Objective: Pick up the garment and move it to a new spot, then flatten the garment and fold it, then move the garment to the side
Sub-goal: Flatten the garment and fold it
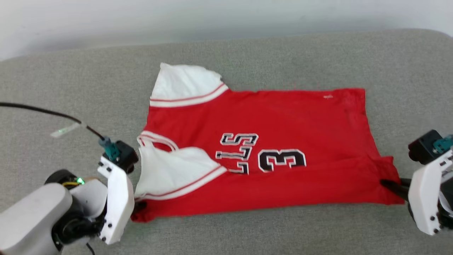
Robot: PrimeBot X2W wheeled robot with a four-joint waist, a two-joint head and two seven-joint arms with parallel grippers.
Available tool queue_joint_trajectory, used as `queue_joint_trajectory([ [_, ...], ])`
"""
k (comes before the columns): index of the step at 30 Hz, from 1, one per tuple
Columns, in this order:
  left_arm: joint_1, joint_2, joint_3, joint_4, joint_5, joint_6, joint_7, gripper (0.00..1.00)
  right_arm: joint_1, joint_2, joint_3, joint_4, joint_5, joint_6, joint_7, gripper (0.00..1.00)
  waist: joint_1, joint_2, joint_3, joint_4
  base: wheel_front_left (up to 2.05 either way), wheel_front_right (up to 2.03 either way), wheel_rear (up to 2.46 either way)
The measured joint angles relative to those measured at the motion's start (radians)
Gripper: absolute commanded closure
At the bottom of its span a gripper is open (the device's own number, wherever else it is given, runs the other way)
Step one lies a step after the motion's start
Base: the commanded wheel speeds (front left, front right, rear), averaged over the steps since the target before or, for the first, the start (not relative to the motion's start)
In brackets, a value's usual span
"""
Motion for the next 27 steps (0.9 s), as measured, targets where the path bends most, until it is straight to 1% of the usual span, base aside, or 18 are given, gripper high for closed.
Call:
queue_joint_trajectory([
  [4,0.042,0.024,-0.014,-0.047,-0.002,0.016,0.002,1.00,0.056,-0.039,-0.018,-0.026,0.017,0.000,0.013,1.00,0.0000,0.0000,-0.018,0.000,0.00,0.00,0.00],
  [7,0.079,0.025,-0.027,-0.059,-0.009,0.030,0.001,1.00,0.097,-0.042,-0.026,-0.024,0.021,0.000,0.021,1.00,0.0000,0.0000,-0.017,-0.001,0.00,0.00,0.00],
  [9,0.093,0.026,-0.039,-0.055,-0.005,0.035,-0.001,1.00,0.113,-0.030,-0.024,-0.011,0.020,0.000,0.031,1.00,0.0000,0.0000,-0.011,-0.003,0.00,0.00,0.00],
  [14,0.107,0.010,-0.048,-0.011,0.003,0.040,-0.019,1.00,0.121,0.036,-0.012,0.064,-0.008,0.000,0.029,1.00,0.0000,0.0000,0.007,-0.008,0.00,0.00,0.00],
  [15,0.107,0.004,-0.047,0.000,0.004,0.042,-0.021,0.96,0.121,0.048,-0.008,0.077,-0.012,0.000,0.024,1.00,0.0000,0.0000,0.010,-0.008,0.00,0.00,0.00],
  [16,0.106,-0.002,-0.045,0.008,0.006,0.043,-0.032,0.24,0.121,0.058,-0.005,0.091,-0.017,0.000,0.017,0.89,0.0001,0.0000,0.011,-0.007,0.00,0.00,0.00],
  [17,0.106,-0.007,-0.042,0.014,0.012,0.044,-0.044,0.00,0.121,0.067,-0.007,0.099,-0.018,0.000,0.001,0.27,0.0000,0.0000,0.012,-0.005,0.00,0.00,0.00],
  [18,0.104,-0.011,-0.038,0.019,0.012,0.045,-0.054,0.00,0.120,0.073,-0.012,0.106,-0.023,0.000,-0.017,0.00,0.0000,0.0000,0.011,-0.003,0.00,0.00,0.00],
  [20,0.096,-0.010,-0.030,0.025,0.014,0.044,-0.065,0.00,0.119,0.081,-0.015,0.109,-0.033,0.000,-0.052,0.00,0.0000,0.0000,0.005,-0.001,0.00,0.00,0.00],
  [23,0.086,0.009,-0.012,0.020,0.017,0.042,-0.077,0.00,0.112,0.073,-0.021,0.092,-0.069,0.000,-0.110,0.00,0.0000,0.0000,-0.008,0.000,0.00,0.00,0.00],
  [27,0.049,0.039,0.032,0.000,0.013,0.056,-0.102,0.00,0.099,0.072,-0.069,0.045,-0.117,0.000,-0.229,0.00,0.0000,0.0000,-0.025,-0.003,0.00,0.00,0.00],
])
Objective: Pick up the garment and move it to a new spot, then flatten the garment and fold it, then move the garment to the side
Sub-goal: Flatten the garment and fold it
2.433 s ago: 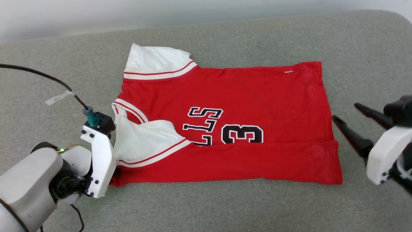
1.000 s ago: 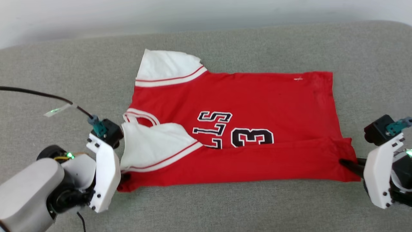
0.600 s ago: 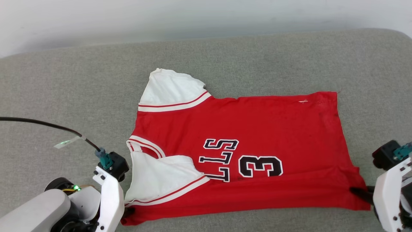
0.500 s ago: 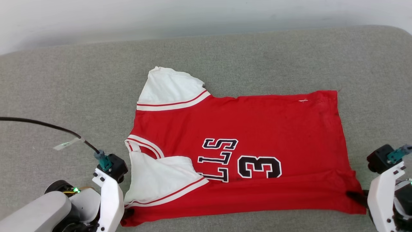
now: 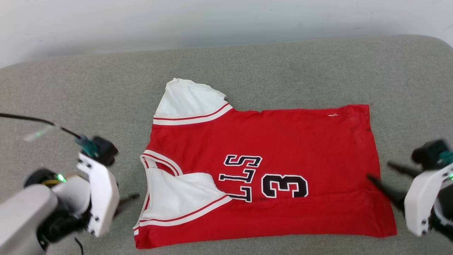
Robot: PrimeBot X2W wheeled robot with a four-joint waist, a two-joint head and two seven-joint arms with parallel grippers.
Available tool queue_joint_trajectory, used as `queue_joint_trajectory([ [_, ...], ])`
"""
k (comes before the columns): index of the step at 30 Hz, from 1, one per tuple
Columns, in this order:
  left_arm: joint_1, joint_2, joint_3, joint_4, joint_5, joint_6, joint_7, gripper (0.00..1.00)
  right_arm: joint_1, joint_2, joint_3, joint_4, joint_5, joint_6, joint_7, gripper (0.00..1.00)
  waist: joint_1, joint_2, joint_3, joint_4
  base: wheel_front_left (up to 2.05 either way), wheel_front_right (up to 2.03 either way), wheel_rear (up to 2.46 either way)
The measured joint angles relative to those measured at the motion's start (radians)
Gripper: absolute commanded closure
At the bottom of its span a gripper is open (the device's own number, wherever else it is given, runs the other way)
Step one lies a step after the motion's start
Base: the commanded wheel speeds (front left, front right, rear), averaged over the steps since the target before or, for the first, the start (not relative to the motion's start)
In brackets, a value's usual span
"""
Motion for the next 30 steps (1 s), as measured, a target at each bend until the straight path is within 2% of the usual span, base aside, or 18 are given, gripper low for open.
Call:
queue_joint_trajectory([
  [3,-0.046,0.017,0.040,-0.010,0.028,0.005,-0.044,0.00,-0.014,0.029,-0.091,-0.021,-0.064,0.000,-0.123,0.00,0.0000,0.0000,-0.002,-0.007,0.00,0.00,0.00],
  [9,-0.164,0.005,0.097,0.014,0.092,0.025,-0.102,0.00,-0.011,0.174,-0.296,-0.061,-0.227,0.000,-0.309,0.00,0.0000,0.0000,0.029,-0.026,0.00,0.00,0.00],
  [14,-0.297,-0.035,0.127,0.077,0.142,0.018,-0.112,0.00,0.019,0.296,-0.438,-0.145,-0.356,0.000,-0.409,0.00,0.0000,0.0000,0.084,-0.046,0.00,0.00,0.00],
  [18,-0.396,-0.086,0.151,0.145,0.132,0.010,-0.091,0.00,0.070,0.393,-0.526,-0.222,-0.426,0.000,-0.462,0.00,0.0001,0.0000,0.140,-0.065,0.00,0.00,0.00],
  [23,-0.531,-0.128,0.153,0.214,0.147,0.001,-0.021,0.00,0.135,0.469,-0.562,-0.304,-0.500,0.000,-0.485,0.00,0.0001,0.0000,0.217,-0.092,0.00,0.00,0.00],
  [30,-0.713,-0.169,0.115,0.309,0.135,-0.009,0.229,0.00,0.141,0.497,-0.548,-0.327,-0.535,0.000,-0.492,0.00,0.0001,0.0000,0.324,-0.134,0.00,0.00,0.00],
])
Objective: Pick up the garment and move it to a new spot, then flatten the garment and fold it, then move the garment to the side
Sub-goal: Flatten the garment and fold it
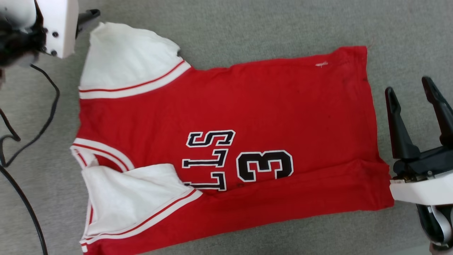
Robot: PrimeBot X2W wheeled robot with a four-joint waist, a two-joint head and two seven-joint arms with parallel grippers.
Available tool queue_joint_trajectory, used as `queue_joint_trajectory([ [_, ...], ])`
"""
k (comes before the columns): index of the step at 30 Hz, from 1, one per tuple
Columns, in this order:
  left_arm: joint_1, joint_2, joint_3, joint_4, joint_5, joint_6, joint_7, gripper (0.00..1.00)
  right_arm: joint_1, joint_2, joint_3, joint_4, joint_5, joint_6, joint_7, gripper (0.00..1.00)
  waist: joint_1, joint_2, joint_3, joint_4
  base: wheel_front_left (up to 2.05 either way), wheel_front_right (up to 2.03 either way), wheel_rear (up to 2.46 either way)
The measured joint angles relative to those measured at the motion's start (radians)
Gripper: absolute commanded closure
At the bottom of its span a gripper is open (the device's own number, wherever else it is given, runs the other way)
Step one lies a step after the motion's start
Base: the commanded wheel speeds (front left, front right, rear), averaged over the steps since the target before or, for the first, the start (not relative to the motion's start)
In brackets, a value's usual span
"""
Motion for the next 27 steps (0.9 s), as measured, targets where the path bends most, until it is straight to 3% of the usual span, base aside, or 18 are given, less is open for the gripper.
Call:
queue_joint_trajectory([
  [6,-0.099,-0.025,-0.053,0.069,-0.001,0.003,0.200,0.00,-0.063,-0.001,0.036,0.018,-0.001,0.000,-0.016,0.00,0.0001,0.0000,0.084,-0.033,0.00,0.00,0.00],
  [14,-0.130,-0.015,-0.097,0.119,0.029,-0.009,0.279,0.00,-0.118,-0.004,0.066,0.072,0.013,0.000,-0.042,0.00,0.0000,0.0000,0.151,-0.064,0.00,0.00,0.00],
  [16,-0.130,-0.013,-0.103,0.125,0.021,-0.021,0.286,1.00,-0.140,-0.023,0.065,0.097,0.016,0.000,-0.050,0.00,0.0000,0.0000,0.145,-0.063,0.00,0.00,0.00],
  [22,-0.108,-0.039,-0.125,0.115,0.021,-0.044,0.244,1.00,-0.211,-0.081,0.035,0.100,0.014,0.000,-0.046,0.00,0.0001,0.0000,0.099,-0.045,0.00,0.00,0.00],
  [27,-0.093,-0.061,-0.145,0.074,0.018,-0.062,0.199,1.00,-0.301,-0.185,0.039,0.086,0.012,0.000,0.090,0.00,0.0000,0.0000,0.046,-0.015,0.00,0.00,0.00],
])
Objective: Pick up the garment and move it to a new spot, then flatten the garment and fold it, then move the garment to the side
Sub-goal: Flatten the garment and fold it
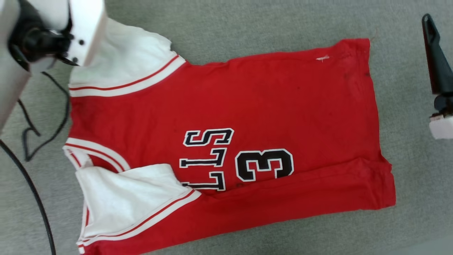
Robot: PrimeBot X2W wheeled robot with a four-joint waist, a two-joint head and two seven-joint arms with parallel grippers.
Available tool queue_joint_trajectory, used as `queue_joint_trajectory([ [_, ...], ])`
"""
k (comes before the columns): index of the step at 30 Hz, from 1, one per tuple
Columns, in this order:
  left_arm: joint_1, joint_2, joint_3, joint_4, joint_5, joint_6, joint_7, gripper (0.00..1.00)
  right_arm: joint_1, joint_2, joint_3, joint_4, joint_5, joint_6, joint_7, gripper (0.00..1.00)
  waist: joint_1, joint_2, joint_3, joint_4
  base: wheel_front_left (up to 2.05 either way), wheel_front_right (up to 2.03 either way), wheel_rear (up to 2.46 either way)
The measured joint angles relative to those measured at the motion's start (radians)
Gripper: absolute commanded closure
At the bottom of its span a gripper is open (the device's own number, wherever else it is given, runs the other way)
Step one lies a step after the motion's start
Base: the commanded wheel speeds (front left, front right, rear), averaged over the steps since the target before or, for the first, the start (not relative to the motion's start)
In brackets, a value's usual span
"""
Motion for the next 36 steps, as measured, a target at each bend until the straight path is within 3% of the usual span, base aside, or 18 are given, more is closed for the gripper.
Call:
queue_joint_trajectory([
  [6,0.016,-0.018,-0.014,-0.062,-0.010,-0.009,-0.075,1.00,-0.106,-0.189,0.146,0.022,0.170,0.000,0.375,0.00,0.0000,0.0000,-0.049,0.054,0.00,0.00,0.00],
  [7,0.025,-0.023,-0.027,-0.095,-0.015,-0.011,-0.104,1.00,-0.165,-0.276,0.230,0.027,0.292,0.000,0.550,0.00,-0.0001,0.0000,-0.062,0.083,0.00,0.00,0.00],
  [8,0.027,-0.025,-0.029,-0.104,-0.018,-0.012,-0.114,1.00,-0.188,-0.302,0.258,0.029,0.329,0.000,0.606,0.00,-0.0001,0.0000,-0.064,0.092,0.00,0.00,0.00],
  [12,0.024,-0.032,-0.031,-0.140,-0.026,-0.013,-0.152,1.00,-0.281,-0.363,0.354,0.068,0.458,0.000,0.826,0.00,0.0000,0.0000,-0.062,0.121,0.00,0.00,0.00],
  [15,0.013,-0.032,-0.043,-0.166,-0.031,-0.014,-0.170,1.00,-0.345,-0.366,0.407,0.114,0.500,0.000,0.947,0.00,0.0000,0.0000,-0.046,0.136,0.00,0.00,0.00],
  [19,-0.005,-0.032,-0.061,-0.199,-0.037,-0.014,-0.195,1.00,-0.404,-0.342,0.446,0.202,0.523,0.000,1.044,0.00,0.0000,0.0000,-0.021,0.156,0.00,0.00,0.00],
  [25,-0.034,-0.029,-0.086,-0.222,-0.044,-0.014,-0.231,1.00,-0.439,-0.280,0.469,0.330,0.530,0.000,1.048,0.00,0.0000,0.0000,0.020,0.184,0.00,0.00,0.00],
  [32,-0.041,-0.009,-0.126,-0.226,-0.063,-0.014,-0.268,1.00,-0.437,-0.281,0.521,0.361,0.550,-0.001,0.988,0.00,-0.0002,0.0000,0.045,0.193,0.00,0.00,0.00],
  [33,-0.041,-0.005,-0.129,-0.223,-0.067,-0.014,-0.276,1.00,-0.438,-0.281,0.527,0.369,0.550,-0.001,0.970,0.66,-0.0002,0.0000,0.044,0.190,0.00,0.00,0.00],
  [34,-0.041,-0.005,-0.129,-0.223,-0.067,-0.014,-0.276,1.00,-0.438,-0.281,0.527,0.369,0.550,-0.001,0.970,1.00,-0.0002,0.0000,0.044,0.190,0.00,0.00,0.00],
  [36,-0.036,0.005,-0.138,-0.211,-0.079,-0.014,-0.310,1.00,-0.441,-0.276,0.541,0.391,0.555,0.000,0.916,1.00,-0.0001,0.0000,0.028,0.185,0.00,0.00,0.00],
])
